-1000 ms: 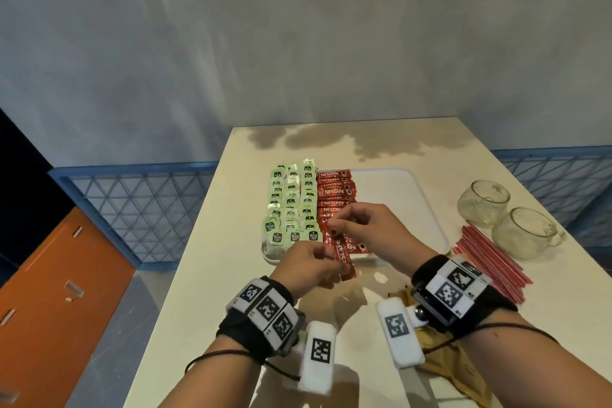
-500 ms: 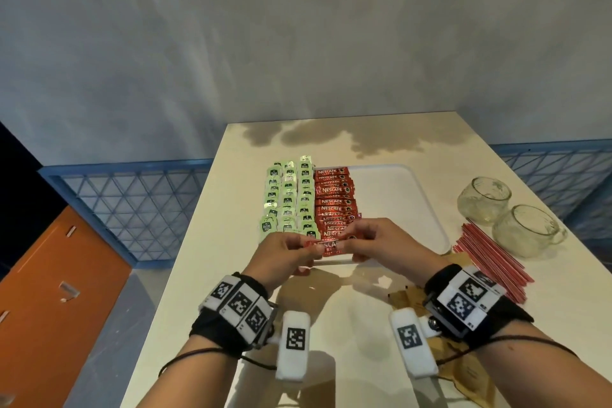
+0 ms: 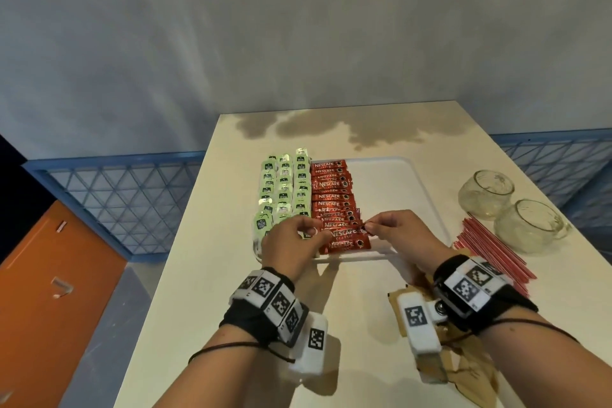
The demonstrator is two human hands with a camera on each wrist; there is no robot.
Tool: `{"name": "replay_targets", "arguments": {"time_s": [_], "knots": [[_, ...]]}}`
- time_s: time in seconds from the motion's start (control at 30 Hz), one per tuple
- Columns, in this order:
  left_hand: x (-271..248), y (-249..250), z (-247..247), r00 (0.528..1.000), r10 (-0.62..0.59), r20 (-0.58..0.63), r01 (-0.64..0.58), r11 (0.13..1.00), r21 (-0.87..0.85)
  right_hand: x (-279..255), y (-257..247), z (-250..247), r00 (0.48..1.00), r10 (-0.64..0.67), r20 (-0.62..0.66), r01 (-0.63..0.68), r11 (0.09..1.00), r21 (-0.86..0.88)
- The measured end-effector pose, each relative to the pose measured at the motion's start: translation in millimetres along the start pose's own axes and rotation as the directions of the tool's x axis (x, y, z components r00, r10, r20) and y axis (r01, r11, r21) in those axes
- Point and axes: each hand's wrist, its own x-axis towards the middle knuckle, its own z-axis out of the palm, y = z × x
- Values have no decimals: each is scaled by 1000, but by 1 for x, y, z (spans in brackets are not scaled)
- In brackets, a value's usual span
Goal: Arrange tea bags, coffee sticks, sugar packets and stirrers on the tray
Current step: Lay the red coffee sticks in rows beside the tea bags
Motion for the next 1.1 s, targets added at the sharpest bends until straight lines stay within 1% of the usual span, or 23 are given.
{"name": "replay_targets", "arguments": {"time_s": [0.07,0.1,0.13,0.2,0.27,0.43,0.5,0.6,0.73,0.77,0.83,0.87,0.97,1.07,1.1], "knots": [[3,2,-1,994,84,-65,-67,971,231,4,13,2,998,44,-42,-45,999,-18],[4,3,-1,991,119,-68,-91,943,321,6,19,3,997,60,-48,-63,997,-50],[3,4,0,988,147,-53,-114,911,397,7,25,6,996,76,-44,-80,993,-84],[2,4,4,983,181,16,-163,838,520,7,32,9,994,102,-26,-105,979,-175],[3,3,10,974,208,87,-219,774,594,8,33,12,995,101,-24,-103,962,-253],[9,8,22,932,243,270,-363,612,702,9,24,14,994,87,-62,-102,948,-302],[11,11,24,923,241,301,-386,567,728,9,22,13,993,97,-61,-111,945,-308],[12,12,24,921,245,303,-389,544,743,11,23,11,990,114,-87,-133,957,-256],[14,11,23,916,246,317,-401,525,751,12,23,12,994,104,-42,-112,936,-333],[14,11,23,914,244,323,-404,517,754,13,22,12,994,97,-50,-108,943,-316],[14,11,24,913,248,325,-408,510,757,16,23,10,992,91,-91,-110,969,-222],[14,11,24,913,248,324,-408,512,756,18,22,10,991,89,-95,-107,974,-201],[15,11,23,916,239,323,-402,528,748,22,22,11,996,78,-39,-85,966,-242],[13,13,20,920,247,305,-392,549,738,19,16,1,993,86,-84,-99,979,-176],[11,14,18,921,255,296,-390,563,729,15,15,-7,993,73,-91,-86,983,-159]]}}
